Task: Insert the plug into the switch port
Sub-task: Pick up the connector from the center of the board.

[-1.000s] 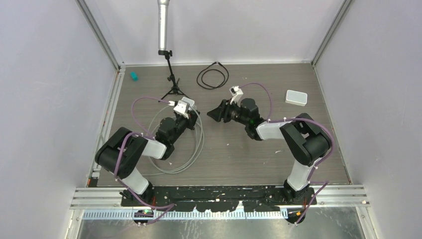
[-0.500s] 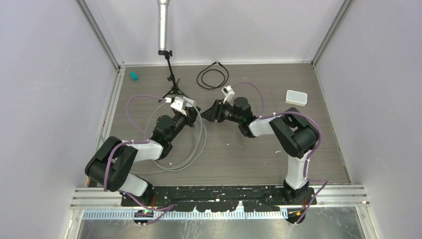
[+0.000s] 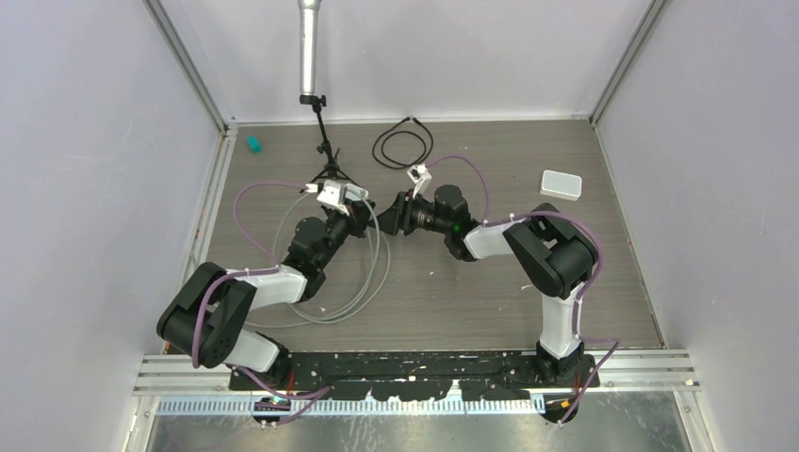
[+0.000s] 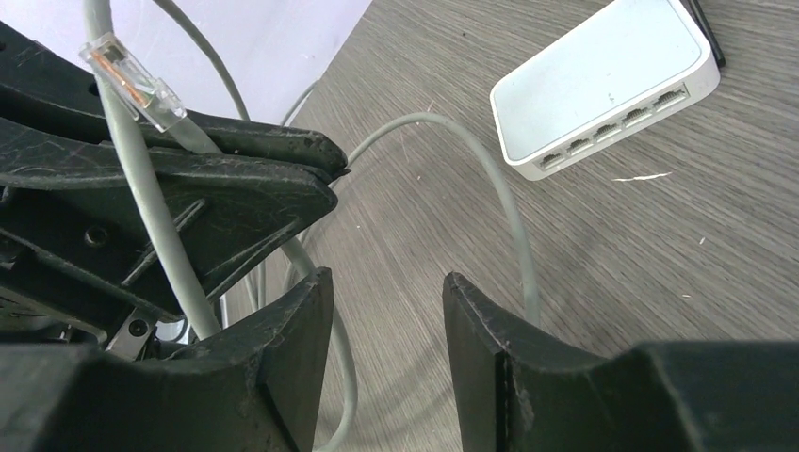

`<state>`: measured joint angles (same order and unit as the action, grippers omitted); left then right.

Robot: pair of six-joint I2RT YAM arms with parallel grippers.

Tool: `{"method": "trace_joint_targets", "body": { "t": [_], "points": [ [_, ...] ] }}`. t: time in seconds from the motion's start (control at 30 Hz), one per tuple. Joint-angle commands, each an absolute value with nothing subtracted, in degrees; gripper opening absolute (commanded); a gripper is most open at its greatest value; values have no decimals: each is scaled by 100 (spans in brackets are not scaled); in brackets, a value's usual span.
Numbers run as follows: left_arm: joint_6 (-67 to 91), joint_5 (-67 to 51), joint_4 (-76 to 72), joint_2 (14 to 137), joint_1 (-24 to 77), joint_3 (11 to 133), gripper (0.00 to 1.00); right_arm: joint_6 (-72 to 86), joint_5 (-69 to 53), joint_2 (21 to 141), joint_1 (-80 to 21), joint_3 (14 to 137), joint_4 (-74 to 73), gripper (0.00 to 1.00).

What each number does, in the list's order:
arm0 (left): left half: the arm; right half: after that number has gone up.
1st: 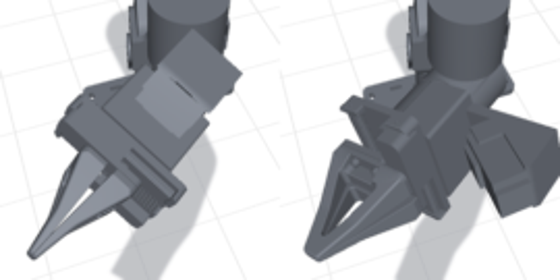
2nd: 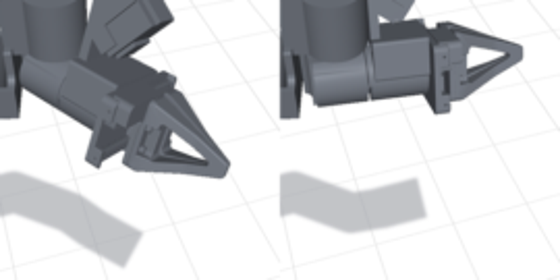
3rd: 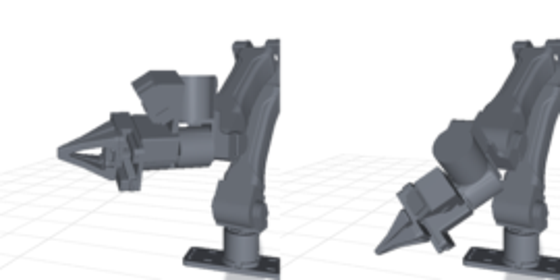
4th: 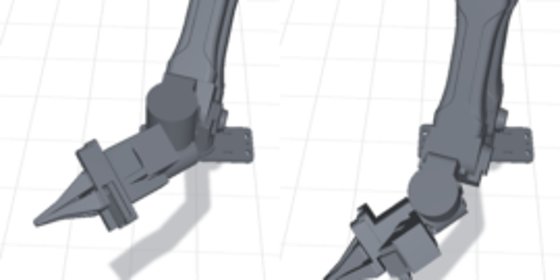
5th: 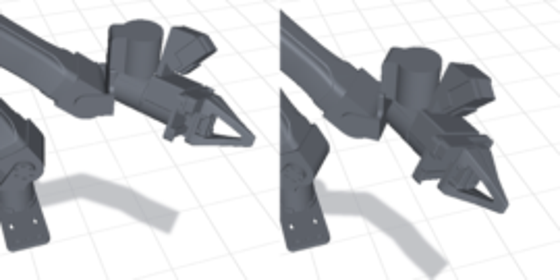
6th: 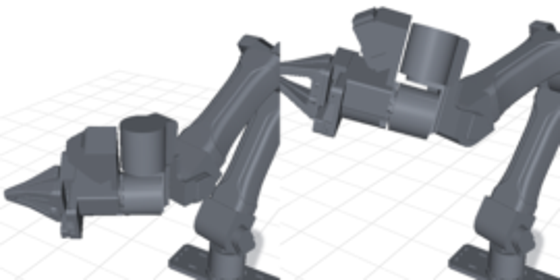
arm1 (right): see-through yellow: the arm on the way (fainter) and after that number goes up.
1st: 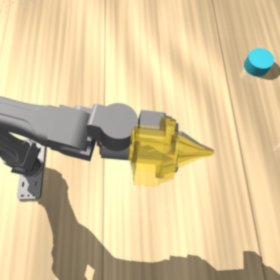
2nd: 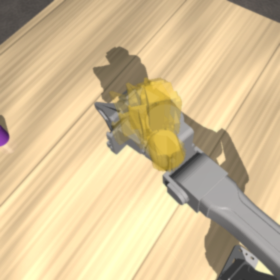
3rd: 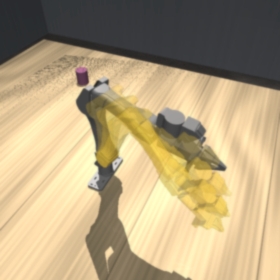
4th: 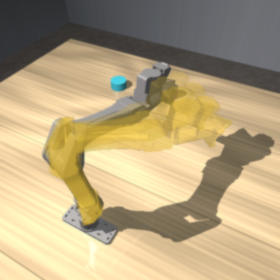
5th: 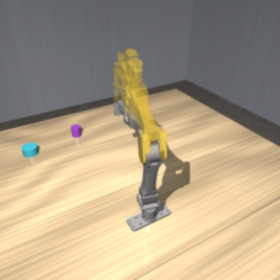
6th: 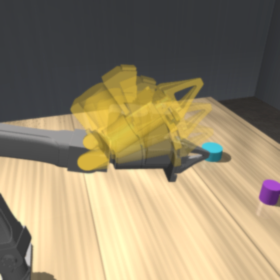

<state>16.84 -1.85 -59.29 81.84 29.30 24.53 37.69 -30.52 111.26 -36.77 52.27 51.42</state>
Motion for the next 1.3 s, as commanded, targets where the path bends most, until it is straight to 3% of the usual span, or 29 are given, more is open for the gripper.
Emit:
{"method": "trace_joint_targets", "body": {
  "t": [0.0,0.4,0.63,0.8,0.87,0.93,1.0,1.13,1.27],
  "points": [
    [1762,186,-6329,8023,2962,2466,7,3761,-3316,11088,-3827,5392,5528,51],
    [1703,509,-6106,7906,2958,2445,6,3746,-3367,11074,-3847,5371,5594,51],
    [1961,-122,-6210,8069,2962,2559,7,3815,-3363,11240,-3923,5469,5654,50],
    [2162,-394,-6421,8180,2962,2567,11,3847,-3279,11271,-3944,5508,5625,43],
    [2179,-444,-6463,8174,2958,2558,12,3839,-3242,11272,-3954,5511,5604,33],
    [2180,-416,-6460,8173,2957,2551,17,3786,-3095,11221,-3950,5515,5459,19],
    [2154,-271,-6411,8121,2959,2525,29,3598,-2782,11100,-3951,5581,4969,2],
    [2074,504,-6100,7880,2959,2428,49,3276,-1594,10901,-3952,5945,3201,1],
    [1986,1443,-5620,7560,2962,2382,58,3156,-462,10626,-3940,5736,3007,1]
  ]
}}
